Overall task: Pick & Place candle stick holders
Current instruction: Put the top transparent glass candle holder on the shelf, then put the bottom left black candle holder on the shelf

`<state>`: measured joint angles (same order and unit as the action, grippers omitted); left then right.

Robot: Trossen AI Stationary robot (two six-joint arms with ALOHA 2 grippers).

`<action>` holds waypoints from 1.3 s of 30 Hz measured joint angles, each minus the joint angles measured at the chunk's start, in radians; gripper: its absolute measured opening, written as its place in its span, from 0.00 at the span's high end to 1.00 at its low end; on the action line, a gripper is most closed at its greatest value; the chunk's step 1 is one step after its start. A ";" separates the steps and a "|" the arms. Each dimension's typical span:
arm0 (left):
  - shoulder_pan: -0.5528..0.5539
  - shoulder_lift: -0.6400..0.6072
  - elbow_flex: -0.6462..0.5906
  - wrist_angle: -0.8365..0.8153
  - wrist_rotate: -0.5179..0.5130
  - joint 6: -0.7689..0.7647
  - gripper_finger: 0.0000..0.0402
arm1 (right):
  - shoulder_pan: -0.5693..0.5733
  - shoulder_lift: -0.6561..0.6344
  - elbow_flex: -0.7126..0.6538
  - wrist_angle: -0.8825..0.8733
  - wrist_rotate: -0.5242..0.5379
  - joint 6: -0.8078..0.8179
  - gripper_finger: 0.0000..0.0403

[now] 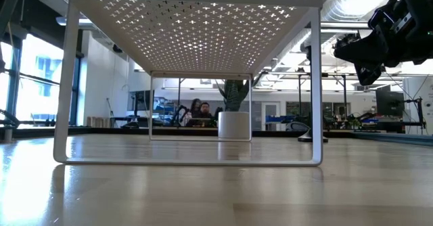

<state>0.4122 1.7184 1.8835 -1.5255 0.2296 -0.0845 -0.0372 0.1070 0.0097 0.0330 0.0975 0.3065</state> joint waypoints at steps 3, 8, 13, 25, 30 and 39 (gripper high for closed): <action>0.000 0.000 0.000 0.004 0.000 0.001 0.59 | 0.000 0.000 0.000 0.000 0.000 0.000 1.00; 0.000 0.000 0.000 0.020 0.018 0.001 0.59 | 0.000 0.000 0.000 0.000 0.000 0.000 1.00; 0.000 0.000 0.000 0.027 0.030 -0.002 0.59 | 0.000 0.000 0.000 0.000 0.000 0.000 1.00; 0.000 -0.007 0.000 0.024 0.029 -0.022 0.59 | 0.000 0.000 0.000 0.000 0.000 0.005 1.00; 0.000 -0.008 0.043 -0.011 0.016 -0.024 0.59 | 0.000 0.000 0.000 0.000 0.000 0.006 1.00; 0.000 -0.009 0.203 -0.042 -0.012 -0.024 0.59 | 0.000 0.000 0.000 0.000 0.001 0.004 1.00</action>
<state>0.4124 1.7092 2.0867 -1.5679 0.2175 -0.1089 -0.0376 0.1071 0.0097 0.0330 0.0982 0.3107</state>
